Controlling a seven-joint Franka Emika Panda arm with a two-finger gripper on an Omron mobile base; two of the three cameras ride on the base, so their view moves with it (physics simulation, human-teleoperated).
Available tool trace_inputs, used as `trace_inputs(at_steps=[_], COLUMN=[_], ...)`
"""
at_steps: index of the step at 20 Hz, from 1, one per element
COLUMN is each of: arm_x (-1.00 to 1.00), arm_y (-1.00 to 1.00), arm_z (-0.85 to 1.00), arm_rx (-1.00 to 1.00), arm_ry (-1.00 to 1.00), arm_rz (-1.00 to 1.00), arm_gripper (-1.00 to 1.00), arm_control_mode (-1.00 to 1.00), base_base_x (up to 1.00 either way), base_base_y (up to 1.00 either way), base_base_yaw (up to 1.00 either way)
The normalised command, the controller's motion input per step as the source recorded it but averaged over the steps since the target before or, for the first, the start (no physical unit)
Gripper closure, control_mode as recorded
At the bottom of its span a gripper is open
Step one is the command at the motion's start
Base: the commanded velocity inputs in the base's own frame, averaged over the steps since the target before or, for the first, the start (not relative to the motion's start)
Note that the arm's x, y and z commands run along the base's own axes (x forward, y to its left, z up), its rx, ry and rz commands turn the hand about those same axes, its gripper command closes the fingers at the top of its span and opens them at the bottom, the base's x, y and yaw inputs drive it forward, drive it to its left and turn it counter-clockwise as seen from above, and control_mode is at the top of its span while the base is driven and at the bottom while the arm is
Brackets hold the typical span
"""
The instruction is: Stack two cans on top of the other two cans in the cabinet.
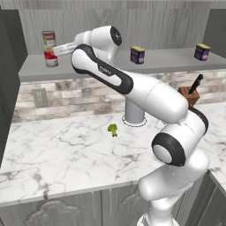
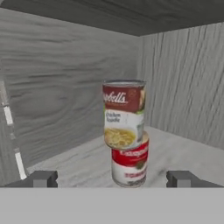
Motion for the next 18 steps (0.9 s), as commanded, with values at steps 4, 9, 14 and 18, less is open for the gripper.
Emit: trace_inputs(at_steps=[4,9,14,18], arm_x=[-0.37,-0.35,-0.27,-0.16], arm_y=[-0.34,-0.37,-0.42,-0.45], arm_z=[0.00,0.00,0.00,0.00], arm_rx=[0.00,0.00,0.00,0.00], arm_ry=[0.00,0.00,0.02,0.02], arm_rz=[-0.06,-0.07,-0.11,-0.12], arm_gripper=[-1.00,-1.00,-1.00,-1.00], arm_control_mode=[-1.00,-1.00,-1.00,-1.00], base_base_x=[0.00,0.00,0.00,0.00], base_base_y=[0.00,0.00,0.00,0.00], base_base_yaw=[0.00,0.00,0.00,0.00])
